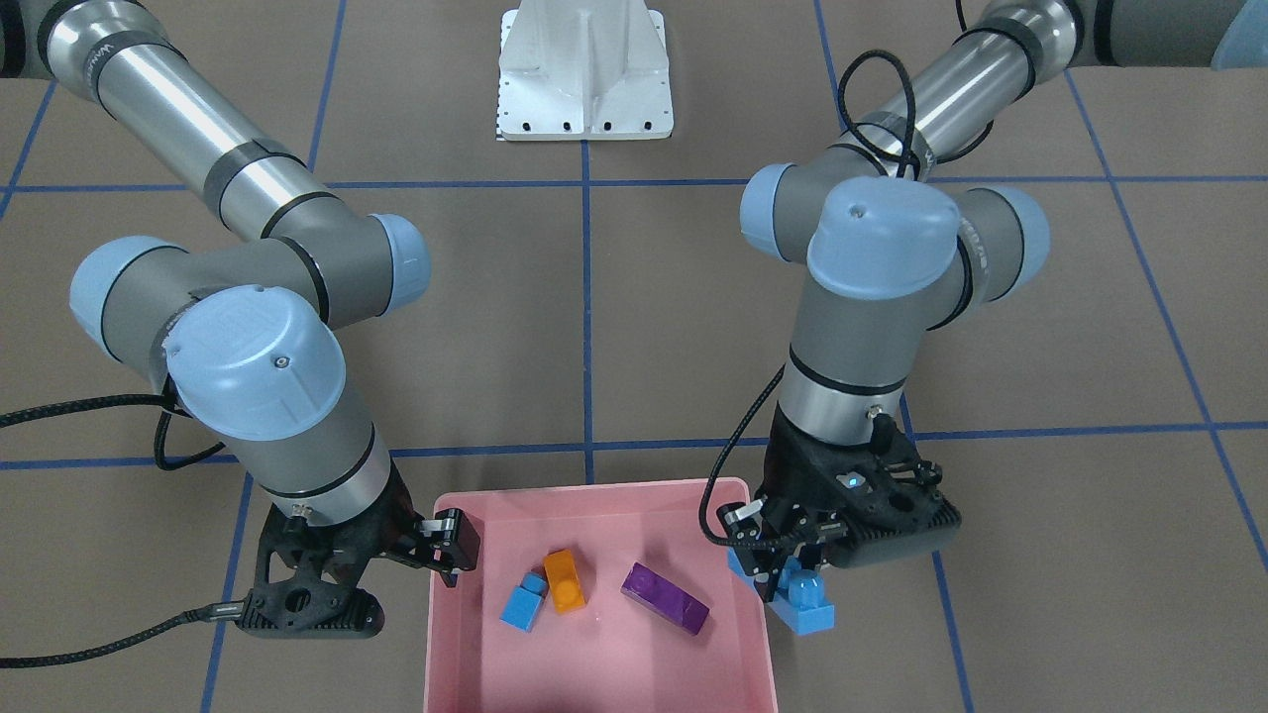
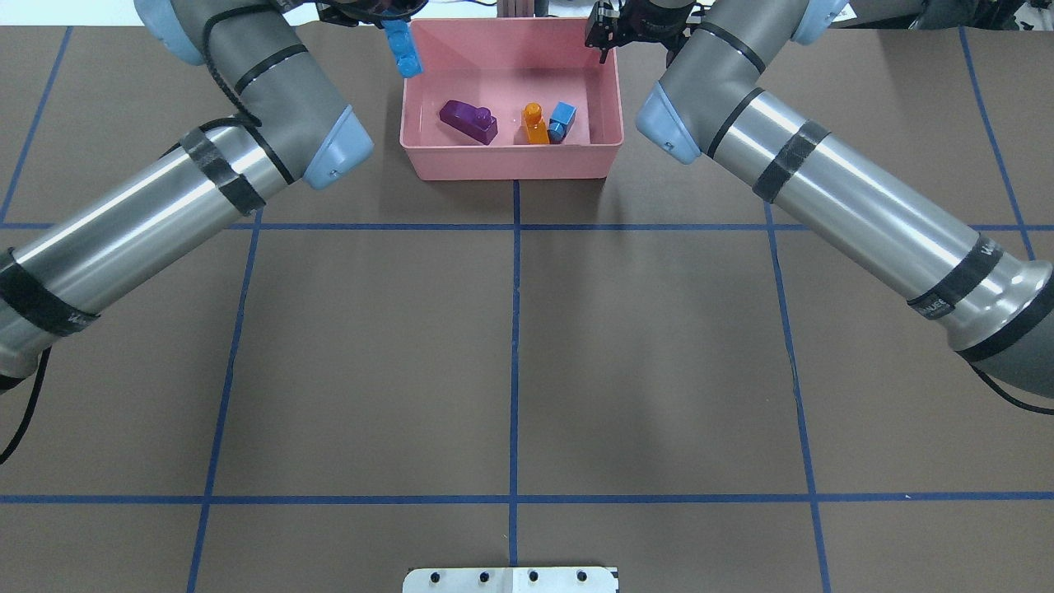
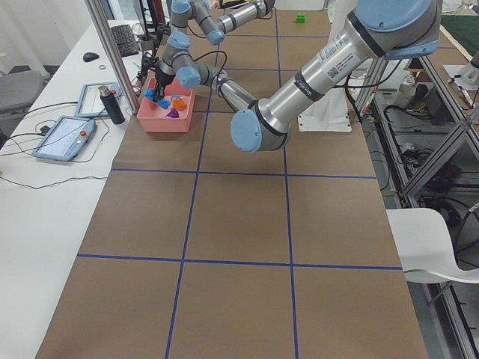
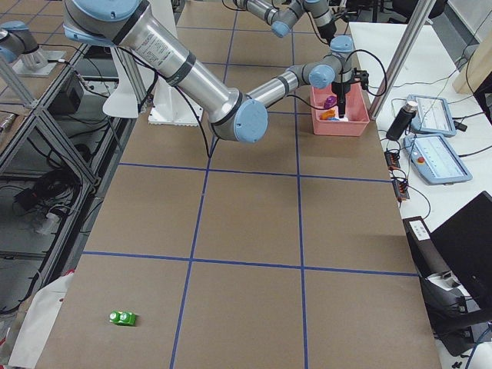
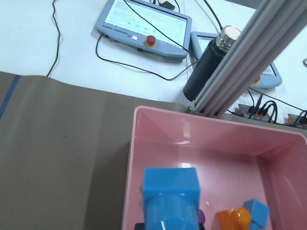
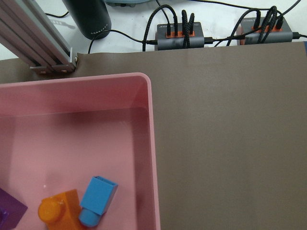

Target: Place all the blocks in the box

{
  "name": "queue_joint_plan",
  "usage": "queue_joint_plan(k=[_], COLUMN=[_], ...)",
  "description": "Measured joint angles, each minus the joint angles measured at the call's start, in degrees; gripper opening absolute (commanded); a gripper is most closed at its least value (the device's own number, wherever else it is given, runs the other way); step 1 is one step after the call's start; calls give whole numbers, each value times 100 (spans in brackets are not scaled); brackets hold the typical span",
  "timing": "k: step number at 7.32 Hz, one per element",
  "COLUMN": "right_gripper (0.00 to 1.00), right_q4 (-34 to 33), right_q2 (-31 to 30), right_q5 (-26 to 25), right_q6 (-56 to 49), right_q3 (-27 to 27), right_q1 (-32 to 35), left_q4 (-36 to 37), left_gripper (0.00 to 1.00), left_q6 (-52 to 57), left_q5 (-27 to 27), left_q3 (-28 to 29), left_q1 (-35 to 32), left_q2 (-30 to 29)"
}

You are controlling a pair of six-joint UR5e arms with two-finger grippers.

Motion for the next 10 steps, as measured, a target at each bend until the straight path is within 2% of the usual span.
queue_joint_plan(k=[2, 6, 7, 8, 10], right_gripper=[100, 100, 100, 100, 100], right_q4=[-47, -214, -614, -1274, -2297], right_q2=[-271, -996, -1353, -1878, -3161], right_q5=[142, 675, 765, 806, 827], right_q6=[-66, -377, -660, -1174, -2320], right_q3=[382, 1141, 1629, 2394, 3972], right_q1=[148, 617, 742, 848, 1104], left_q4=[-13, -14, 18, 49, 68], left_gripper=[100, 100, 100, 100, 100], left_q6=[176, 500, 839, 1369, 2575], left_q5=[-188, -637, -1089, -1638, -2484], left_q3=[454, 348, 192, -104, -956], left_q1=[2, 82, 31, -94, -494], left_q2=[-249, -324, -206, 144, 1321])
